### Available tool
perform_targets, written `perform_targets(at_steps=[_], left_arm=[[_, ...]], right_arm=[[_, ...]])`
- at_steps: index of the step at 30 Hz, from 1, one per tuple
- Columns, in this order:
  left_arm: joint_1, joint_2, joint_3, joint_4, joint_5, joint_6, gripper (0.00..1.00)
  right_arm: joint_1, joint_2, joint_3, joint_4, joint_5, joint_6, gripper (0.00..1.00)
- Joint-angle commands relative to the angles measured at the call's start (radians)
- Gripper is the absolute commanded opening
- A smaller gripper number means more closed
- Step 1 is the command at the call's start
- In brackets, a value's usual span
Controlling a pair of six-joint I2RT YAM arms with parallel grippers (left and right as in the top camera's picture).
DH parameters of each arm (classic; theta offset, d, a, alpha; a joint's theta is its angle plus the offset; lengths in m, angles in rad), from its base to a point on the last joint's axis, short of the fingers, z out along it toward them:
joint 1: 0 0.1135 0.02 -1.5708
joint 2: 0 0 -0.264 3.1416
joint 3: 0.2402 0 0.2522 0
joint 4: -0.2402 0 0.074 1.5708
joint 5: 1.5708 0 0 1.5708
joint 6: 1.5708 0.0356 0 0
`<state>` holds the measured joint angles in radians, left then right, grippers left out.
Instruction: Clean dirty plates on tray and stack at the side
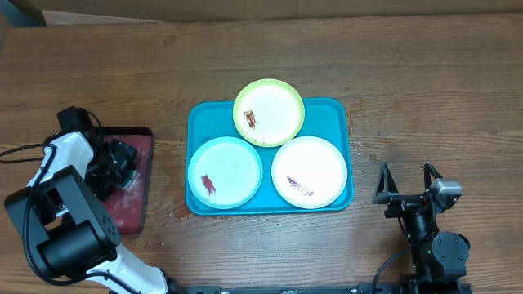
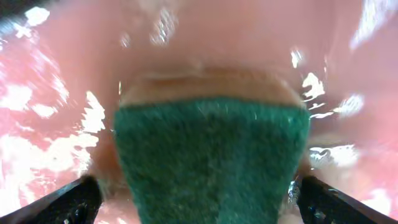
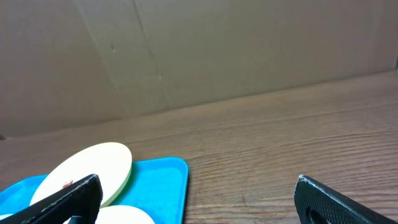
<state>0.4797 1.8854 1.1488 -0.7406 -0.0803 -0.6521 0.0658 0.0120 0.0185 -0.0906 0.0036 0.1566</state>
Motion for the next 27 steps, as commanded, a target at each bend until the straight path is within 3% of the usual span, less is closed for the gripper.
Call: perform_targets(at_steps=[1,3,4,7,10,14,17,18,20,21,27], left_arm=[[0.005,0.038,-0.025,0.003,-0.111,0.002,1.00],[0.004,0.038,-0.025,0.004,-0.109,0.001,1.00],[0.004,0.038,-0.025,0.004,-0.105,0.001,0.95],[0.004,0.038,-0.025,0.001,-0.101,0.001,0.60],[0.004,0.038,-0.025,-0.007,-0.058,0.001,0.45],[0.004,0.038,-0.025,-0.008,0.006,0.001,0.44],[0.004,0.038,-0.025,-0.008,0.023,0.001,0.63],[0.004,0.038,-0.025,-0.008,0.023,0.001,0.61],[0.004,0.038,-0.025,-0.008,0.021,0.002,0.33],[0.004,0.038,-0.025,-0.008,0.022,0.002,0.04],[0.008,0.037,-0.018,-0.022,0.026,0.002,0.04]], right_arm=[[-0.005,-0.009,-0.011,0.006,0.001,-0.004,1.00],[-0.005,-0.009,-0.011,0.006,0.002,-0.004,1.00],[-0.005,-0.009,-0.011,0.006,0.002,-0.005,1.00],[-0.005,-0.009,-0.011,0.006,0.002,-0.004,1.00],[-0.005,-0.009,-0.011,0.006,0.001,-0.004,1.00],[-0.005,-0.009,-0.011,0.006,0.001,-0.004,1.00],[-0.005,-0.009,-0.011,0.006,0.001,-0.004,1.00],[-0.005,-0.009,-0.011,0.006,0.001,-0.004,1.00],[-0.005,-0.009,-0.011,0.006,0.001,-0.005,1.00],[-0.005,-0.009,-0.011,0.006,0.001,-0.005,1.00],[-0.005,-0.009,-0.011,0.006,0.002,-0.004,1.00]])
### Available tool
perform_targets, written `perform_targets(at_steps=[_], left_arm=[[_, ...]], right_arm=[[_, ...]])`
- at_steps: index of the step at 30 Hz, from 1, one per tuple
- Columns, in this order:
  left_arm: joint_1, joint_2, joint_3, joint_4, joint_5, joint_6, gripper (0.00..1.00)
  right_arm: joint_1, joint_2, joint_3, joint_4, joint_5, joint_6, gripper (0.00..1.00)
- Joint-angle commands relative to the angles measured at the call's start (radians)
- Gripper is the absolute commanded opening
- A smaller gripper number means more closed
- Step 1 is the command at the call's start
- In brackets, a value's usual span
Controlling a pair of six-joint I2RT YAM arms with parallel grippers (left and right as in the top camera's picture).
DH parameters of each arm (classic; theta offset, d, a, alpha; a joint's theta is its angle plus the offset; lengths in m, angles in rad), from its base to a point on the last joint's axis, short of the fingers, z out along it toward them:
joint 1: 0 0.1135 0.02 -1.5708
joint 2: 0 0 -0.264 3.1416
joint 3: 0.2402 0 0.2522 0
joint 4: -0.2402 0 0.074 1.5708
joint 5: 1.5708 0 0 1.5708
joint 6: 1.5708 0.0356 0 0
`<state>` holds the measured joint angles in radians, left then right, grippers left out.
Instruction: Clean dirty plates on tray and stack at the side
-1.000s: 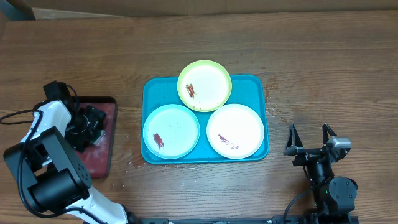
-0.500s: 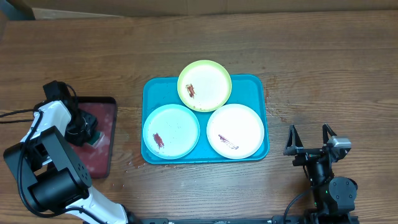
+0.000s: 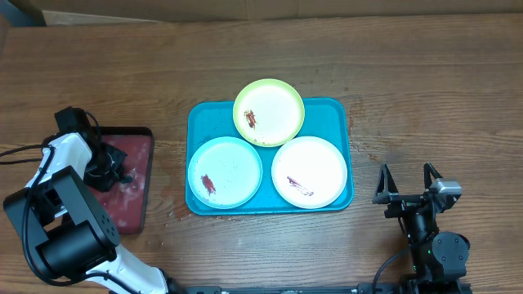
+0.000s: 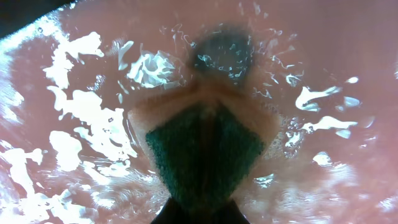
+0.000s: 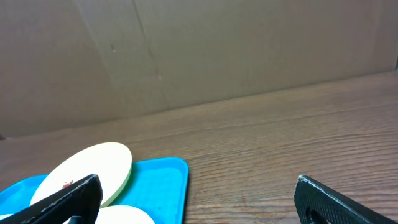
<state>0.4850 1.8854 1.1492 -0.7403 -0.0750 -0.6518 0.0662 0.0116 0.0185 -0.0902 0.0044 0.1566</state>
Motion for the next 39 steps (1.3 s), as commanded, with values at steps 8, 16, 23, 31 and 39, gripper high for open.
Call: perform_targets(at_steps=[8,16,23,31,39], left_arm=[[0.034,0.013,0.216,-0.277,0.028,0.086,0.04],[0.032,-0.092,0.507,-0.491,0.209,0.257,0.04],[0.050,-0.113,0.416,-0.437,0.267,0.308,0.04],[0.172,-0.036,0.325,-0.402,0.785,0.335,0.04],[0.334,-0.036,0.326,-0.498,1.229,0.335,0.04]], right_arm=[[-0.005,-0.009,-0.011,0.006,0.001,-0.004,1.00],[-0.005,-0.009,-0.011,0.006,0.000,-0.004,1.00],[-0.005,-0.009,-0.011,0.006,0.000,-0.004,1.00],[-0.005,-0.009,-0.011,0.006,0.000,-0.004,1.00],[-0.005,-0.009,-0.011,0.006,0.001,-0.004,1.00]])
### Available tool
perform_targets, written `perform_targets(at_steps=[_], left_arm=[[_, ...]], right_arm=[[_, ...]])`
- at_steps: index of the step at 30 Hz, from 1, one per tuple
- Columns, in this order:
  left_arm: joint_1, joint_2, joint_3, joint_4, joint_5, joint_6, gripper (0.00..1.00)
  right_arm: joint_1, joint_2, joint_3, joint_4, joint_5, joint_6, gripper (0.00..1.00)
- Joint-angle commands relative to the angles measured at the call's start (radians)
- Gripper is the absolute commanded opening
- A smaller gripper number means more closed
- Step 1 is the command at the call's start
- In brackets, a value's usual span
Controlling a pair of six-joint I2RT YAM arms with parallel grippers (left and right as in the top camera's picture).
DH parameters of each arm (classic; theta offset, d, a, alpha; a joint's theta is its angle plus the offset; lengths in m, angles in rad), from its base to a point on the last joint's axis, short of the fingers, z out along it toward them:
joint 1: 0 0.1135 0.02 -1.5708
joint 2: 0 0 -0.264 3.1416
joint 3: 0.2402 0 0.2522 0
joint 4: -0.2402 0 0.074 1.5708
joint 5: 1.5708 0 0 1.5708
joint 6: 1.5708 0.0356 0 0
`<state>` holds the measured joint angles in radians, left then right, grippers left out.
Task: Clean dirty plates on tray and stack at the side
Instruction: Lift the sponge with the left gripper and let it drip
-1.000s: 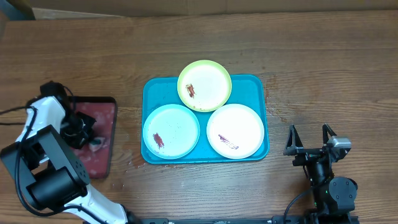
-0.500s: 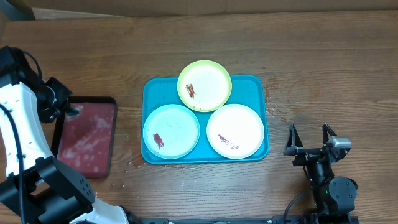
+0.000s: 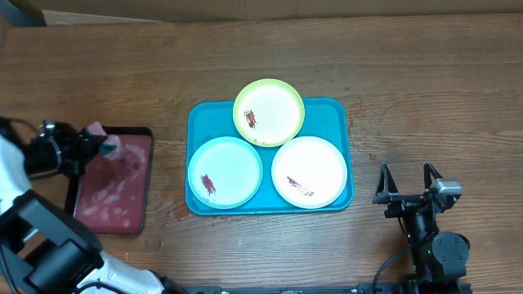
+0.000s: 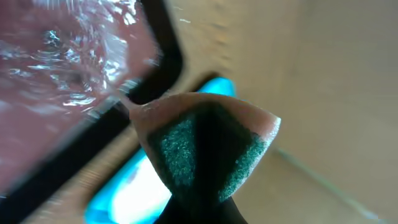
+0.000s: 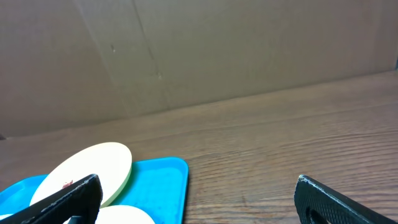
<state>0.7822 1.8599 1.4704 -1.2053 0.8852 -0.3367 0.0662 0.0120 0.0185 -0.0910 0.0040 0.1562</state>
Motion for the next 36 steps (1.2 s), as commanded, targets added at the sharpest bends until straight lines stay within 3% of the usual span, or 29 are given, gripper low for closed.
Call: perform_targets(at_steps=[1,7,14,36], left_arm=[[0.049,-0.010,0.005,-0.058,0.288,0.019,0.04],[0.085,-0.010,0.005,-0.169,0.353,0.019,0.04],[0.107,-0.010,0.005,-0.230,0.552,0.014,0.04],[0.195,-0.010,0.005,-0.230,0.516,0.015,0.04]], right_arm=[[-0.005,-0.009,-0.011,0.006,0.001,-0.004,1.00],[-0.005,-0.009,-0.011,0.006,0.001,-0.004,1.00],[-0.005,-0.009,-0.011,0.006,0.001,-0.004,1.00],[-0.005,-0.009,-0.011,0.006,0.001,-0.004,1.00]])
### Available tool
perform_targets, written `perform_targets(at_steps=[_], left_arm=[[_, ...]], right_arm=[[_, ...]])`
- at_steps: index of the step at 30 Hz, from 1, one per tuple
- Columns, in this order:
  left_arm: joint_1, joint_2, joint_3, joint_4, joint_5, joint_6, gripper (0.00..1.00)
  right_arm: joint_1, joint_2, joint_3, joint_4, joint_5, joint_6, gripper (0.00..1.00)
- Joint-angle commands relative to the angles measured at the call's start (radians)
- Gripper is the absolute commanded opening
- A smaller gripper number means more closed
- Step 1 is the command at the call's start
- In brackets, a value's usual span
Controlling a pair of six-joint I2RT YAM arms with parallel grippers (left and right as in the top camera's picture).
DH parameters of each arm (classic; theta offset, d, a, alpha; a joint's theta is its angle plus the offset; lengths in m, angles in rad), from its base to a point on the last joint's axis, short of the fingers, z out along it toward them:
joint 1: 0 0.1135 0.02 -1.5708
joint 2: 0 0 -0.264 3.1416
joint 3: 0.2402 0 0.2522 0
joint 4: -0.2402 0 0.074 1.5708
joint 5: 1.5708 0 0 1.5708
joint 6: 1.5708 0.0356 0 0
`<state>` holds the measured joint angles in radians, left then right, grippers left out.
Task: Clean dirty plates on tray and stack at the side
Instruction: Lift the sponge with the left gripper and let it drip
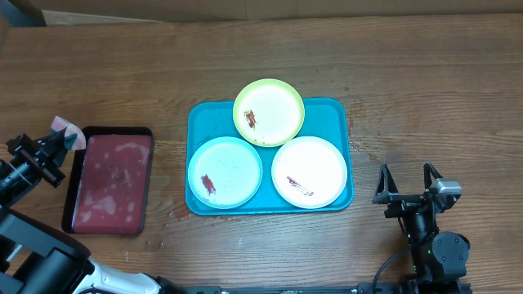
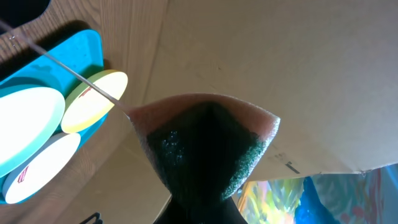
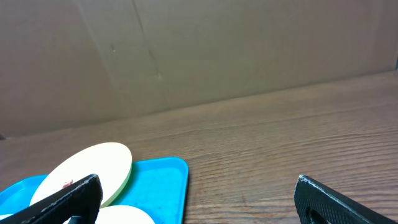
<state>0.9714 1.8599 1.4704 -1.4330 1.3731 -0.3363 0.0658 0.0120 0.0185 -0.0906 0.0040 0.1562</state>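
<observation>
A blue tray (image 1: 344,122) holds three dirty plates: a green one (image 1: 269,112) at the back, a light blue one (image 1: 225,171) front left, a white one (image 1: 310,171) front right, each with red-brown smears. My left gripper (image 1: 59,140) is shut on a pink sponge with a green scouring face (image 2: 205,146), held up left of the dark tray of pink soapy water (image 1: 109,180). In the left wrist view the sponge fills the middle, with the plates (image 2: 93,99) at the left. My right gripper (image 1: 406,184) stands open at the front right, nothing between its fingers.
Cardboard sheets line the table's back edge (image 1: 147,8). A small wet patch lies on the wood (image 1: 174,214) just left of the blue tray. Bare wood surrounds the right arm's base (image 1: 437,249).
My left gripper, still shut on the sponge, has moved from the water tray's back left corner to a spot left of the tray and turned. The right arm has not moved.
My left gripper was open around the sponge lying in the soapy water. Then it was shut on the sponge, still in the water. Then it held the sponge up over the tray's back left corner, and now clear of the tray to the left.
</observation>
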Motion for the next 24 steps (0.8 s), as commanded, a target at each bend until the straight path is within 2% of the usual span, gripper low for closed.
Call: perform_targets(at_steps=[1,3,5,9,11,13,14,15,16,17,19,22,24], left_arm=[[0.005,-0.010,0.005,-0.002,0.029,0.015,0.04],[0.005,-0.010,0.005,0.002,0.021,0.016,0.04],[0.005,-0.010,0.005,0.060,-0.095,0.015,0.04],[-0.029,-0.008,-0.002,0.190,-0.653,-0.020,0.04],[-0.052,-0.008,-0.032,0.228,-0.816,-0.045,0.04],[-0.068,-0.008,-0.060,0.250,-0.837,-0.045,0.04],[-0.072,-0.008,-0.065,0.252,-0.797,-0.044,0.04],[-0.074,-0.008,-0.064,0.253,-0.752,-0.034,0.04],[-0.071,-0.009,-0.045,0.251,-0.612,0.004,0.04],[-0.068,-0.009,-0.025,0.233,-0.546,0.024,0.04],[-0.063,-0.009,0.026,0.165,-0.488,0.050,0.04],[-0.069,-0.009,0.117,0.042,-0.544,0.108,0.04],[-0.087,-0.011,0.132,0.087,-0.732,0.064,0.04]], right_arm=[[-0.005,-0.009,-0.011,0.006,0.001,-0.004,1.00],[-0.005,-0.009,-0.011,0.006,0.001,-0.004,1.00],[-0.005,-0.009,-0.011,0.006,0.001,-0.004,1.00],[-0.005,-0.009,-0.011,0.006,0.001,-0.004,1.00],[-0.005,-0.009,-0.011,0.006,0.001,-0.004,1.00],[-0.005,-0.009,-0.011,0.006,0.001,-0.004,1.00],[-0.005,-0.009,-0.011,0.006,0.001,-0.004,1.00],[-0.005,-0.009,-0.011,0.006,0.001,-0.004,1.00],[-0.005,-0.009,-0.011,0.006,0.001,-0.004,1.00],[-0.005,-0.009,-0.011,0.006,0.001,-0.004,1.00],[-0.005,-0.009,-0.011,0.006,0.001,-0.004,1.00],[-0.005,-0.009,-0.011,0.006,0.001,-0.004,1.00],[-0.005,-0.009,-0.011,0.006,0.001,-0.004,1.00]])
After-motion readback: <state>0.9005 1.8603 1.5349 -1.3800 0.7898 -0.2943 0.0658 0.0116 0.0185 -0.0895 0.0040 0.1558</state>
